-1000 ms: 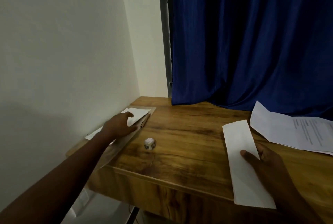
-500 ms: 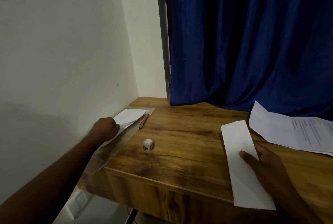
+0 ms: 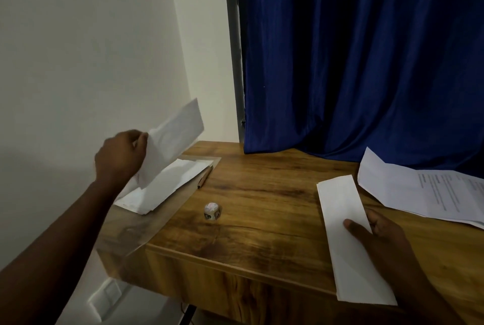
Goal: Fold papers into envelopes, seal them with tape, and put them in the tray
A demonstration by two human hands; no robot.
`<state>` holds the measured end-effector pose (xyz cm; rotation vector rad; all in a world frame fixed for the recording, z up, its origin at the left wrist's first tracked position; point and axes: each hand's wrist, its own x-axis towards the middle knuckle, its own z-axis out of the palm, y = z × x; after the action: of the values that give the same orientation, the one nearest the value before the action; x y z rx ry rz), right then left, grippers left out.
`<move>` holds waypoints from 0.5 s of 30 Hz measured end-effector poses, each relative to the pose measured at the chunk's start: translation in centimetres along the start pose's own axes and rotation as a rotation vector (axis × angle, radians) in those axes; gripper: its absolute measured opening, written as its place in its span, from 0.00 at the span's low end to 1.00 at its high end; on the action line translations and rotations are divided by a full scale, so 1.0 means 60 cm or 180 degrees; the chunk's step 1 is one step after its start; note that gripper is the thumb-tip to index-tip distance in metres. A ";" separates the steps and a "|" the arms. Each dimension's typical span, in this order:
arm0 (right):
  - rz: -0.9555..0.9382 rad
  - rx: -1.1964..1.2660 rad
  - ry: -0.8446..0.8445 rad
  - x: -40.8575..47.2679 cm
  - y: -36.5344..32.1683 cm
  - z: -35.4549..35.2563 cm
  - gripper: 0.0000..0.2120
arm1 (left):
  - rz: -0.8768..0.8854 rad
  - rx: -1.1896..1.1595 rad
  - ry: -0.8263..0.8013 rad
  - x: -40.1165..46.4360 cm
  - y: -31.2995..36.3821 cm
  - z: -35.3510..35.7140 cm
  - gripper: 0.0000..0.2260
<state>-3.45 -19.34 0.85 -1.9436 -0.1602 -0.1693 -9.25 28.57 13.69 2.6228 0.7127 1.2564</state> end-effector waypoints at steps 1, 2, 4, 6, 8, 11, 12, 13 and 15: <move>0.0003 -0.0011 0.0000 0.001 -0.001 0.000 0.17 | -0.0018 -0.0366 0.0170 -0.001 0.018 -0.021 0.15; 0.0018 -0.0007 0.0002 0.001 -0.002 0.000 0.16 | -0.0002 -0.0792 0.0303 -0.003 0.036 -0.039 0.15; 0.0049 0.0026 0.0000 0.000 -0.007 0.000 0.15 | 0.0031 -0.1725 0.0470 -0.010 0.075 -0.062 0.15; 0.0084 0.0093 -0.0034 -0.005 -0.011 -0.001 0.15 | -0.0170 -0.2628 0.0525 -0.027 0.118 -0.070 0.14; 0.0121 0.0145 -0.0079 -0.011 -0.015 -0.003 0.14 | -0.0613 -0.3360 0.0405 -0.056 0.161 -0.061 0.12; 0.0129 0.0205 -0.0048 -0.019 -0.025 -0.008 0.21 | -0.1365 -0.4250 -0.0203 -0.121 0.224 -0.027 0.11; 0.0079 0.0202 -0.0001 -0.021 -0.028 -0.011 0.25 | -0.1622 -0.4517 -0.0478 -0.145 0.246 -0.015 0.11; -0.0012 0.0231 0.0056 -0.024 -0.032 -0.014 0.28 | -0.1896 -0.4712 -0.0759 -0.169 0.270 -0.004 0.11; -0.0166 0.0397 0.0066 -0.030 -0.035 -0.017 0.29 | -0.2443 -0.4933 -0.1279 -0.217 0.316 0.013 0.10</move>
<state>-5.69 -19.58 2.78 -1.8139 -0.2030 -0.2091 -8.94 5.79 10.37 1.0548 0.3119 0.5255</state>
